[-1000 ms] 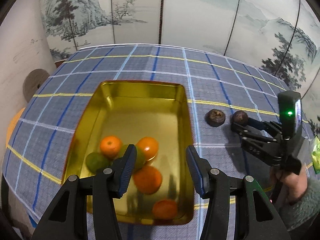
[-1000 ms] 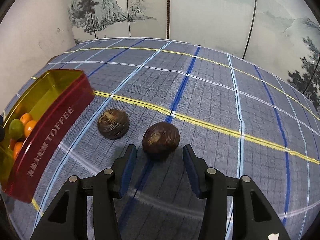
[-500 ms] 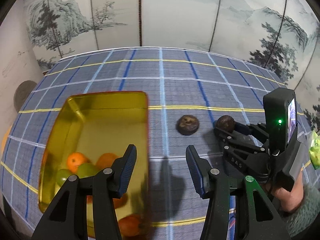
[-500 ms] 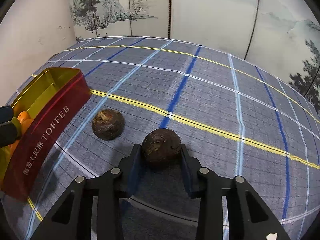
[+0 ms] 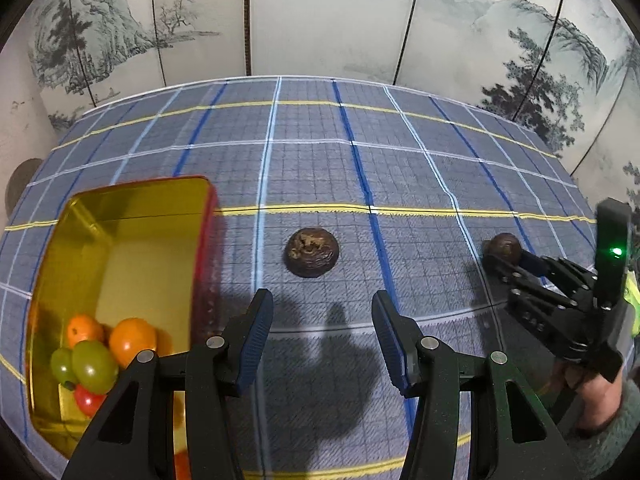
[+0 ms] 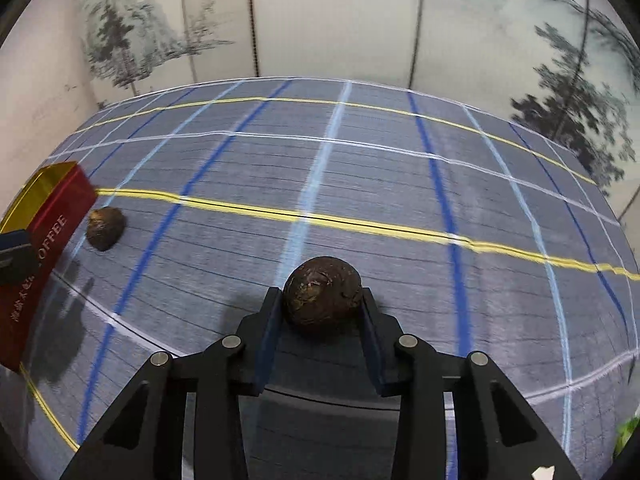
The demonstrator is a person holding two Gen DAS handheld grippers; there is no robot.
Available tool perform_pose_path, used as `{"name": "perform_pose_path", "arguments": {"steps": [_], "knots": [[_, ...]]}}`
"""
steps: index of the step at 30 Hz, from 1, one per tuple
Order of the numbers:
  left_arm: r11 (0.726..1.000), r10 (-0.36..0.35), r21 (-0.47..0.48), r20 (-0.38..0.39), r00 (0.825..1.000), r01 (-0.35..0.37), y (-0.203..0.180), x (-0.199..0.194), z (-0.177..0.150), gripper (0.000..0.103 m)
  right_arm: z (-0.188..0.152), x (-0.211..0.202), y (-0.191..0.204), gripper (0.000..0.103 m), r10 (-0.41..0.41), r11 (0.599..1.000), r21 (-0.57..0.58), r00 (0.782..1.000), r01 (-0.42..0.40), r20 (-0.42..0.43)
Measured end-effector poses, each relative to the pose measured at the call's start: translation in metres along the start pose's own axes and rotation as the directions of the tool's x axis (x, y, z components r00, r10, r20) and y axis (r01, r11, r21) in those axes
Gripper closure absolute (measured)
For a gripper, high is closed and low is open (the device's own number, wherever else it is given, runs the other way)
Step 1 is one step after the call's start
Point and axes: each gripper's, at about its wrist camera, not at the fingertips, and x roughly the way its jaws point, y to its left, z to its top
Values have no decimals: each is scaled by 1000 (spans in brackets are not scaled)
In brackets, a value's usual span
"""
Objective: Organize fruits
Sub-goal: 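Grasp the other brown passion fruit with the left gripper while the right gripper holds its fruit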
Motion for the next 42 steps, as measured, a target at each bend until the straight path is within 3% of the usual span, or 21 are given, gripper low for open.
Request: {"name": "perform_pose_path", "arguments": {"steps": [10, 21, 42], "knots": [[1000, -25, -14, -31, 999, 25, 0, 30, 11, 53, 0, 1, -4, 68, 3, 1000, 3, 1000, -3, 0], [1000, 15, 26, -33, 999, -15, -1, 54, 29, 60, -1, 0, -5, 68, 10, 1000, 10, 1000, -10, 1], [998, 59, 39, -26, 998, -58, 1, 60, 30, 60, -1, 0, -5, 67, 15, 1000, 14, 1000, -15, 2]]}}
